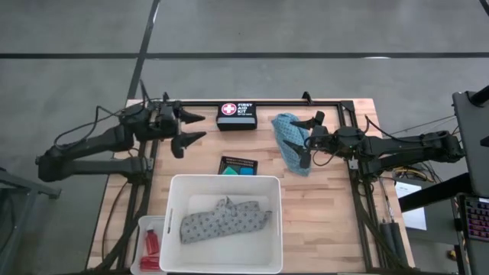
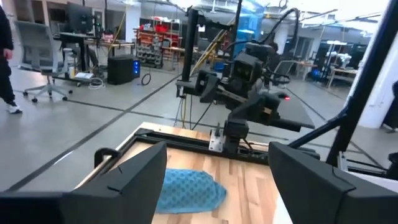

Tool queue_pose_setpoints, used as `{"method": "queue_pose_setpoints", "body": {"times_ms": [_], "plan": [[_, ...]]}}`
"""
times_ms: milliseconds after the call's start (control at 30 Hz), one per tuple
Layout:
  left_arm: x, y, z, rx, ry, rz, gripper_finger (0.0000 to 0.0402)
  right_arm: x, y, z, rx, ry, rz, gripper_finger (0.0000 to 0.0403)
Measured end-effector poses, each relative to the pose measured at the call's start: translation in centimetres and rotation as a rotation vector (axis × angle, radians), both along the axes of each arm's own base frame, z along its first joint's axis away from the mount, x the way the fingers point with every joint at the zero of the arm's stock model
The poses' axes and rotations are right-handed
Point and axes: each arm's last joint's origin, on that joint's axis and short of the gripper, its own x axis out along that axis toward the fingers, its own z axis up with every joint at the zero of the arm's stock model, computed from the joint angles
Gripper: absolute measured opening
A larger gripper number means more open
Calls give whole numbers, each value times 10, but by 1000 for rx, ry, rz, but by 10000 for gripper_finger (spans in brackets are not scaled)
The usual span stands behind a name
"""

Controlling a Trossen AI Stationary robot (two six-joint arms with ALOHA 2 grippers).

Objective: Pick & Place Medicine items
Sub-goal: Put the blue patient gown into the large white bin

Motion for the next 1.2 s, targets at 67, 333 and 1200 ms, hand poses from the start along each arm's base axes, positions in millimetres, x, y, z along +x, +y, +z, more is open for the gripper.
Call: {"method": "queue_pose_setpoints", "body": {"times_ms": [67, 333, 1200], "plan": [[-9, -3, -7, 1, -8, -2, 279, 0, 0, 0, 0, 0, 0, 327], [-38, -13, -37, -27, -67, -2, 277, 0, 0, 0, 0, 0, -1, 327], [-78, -26, -134, -82, -228, 7, 276, 0, 0, 0, 0, 0, -1, 327]]}}
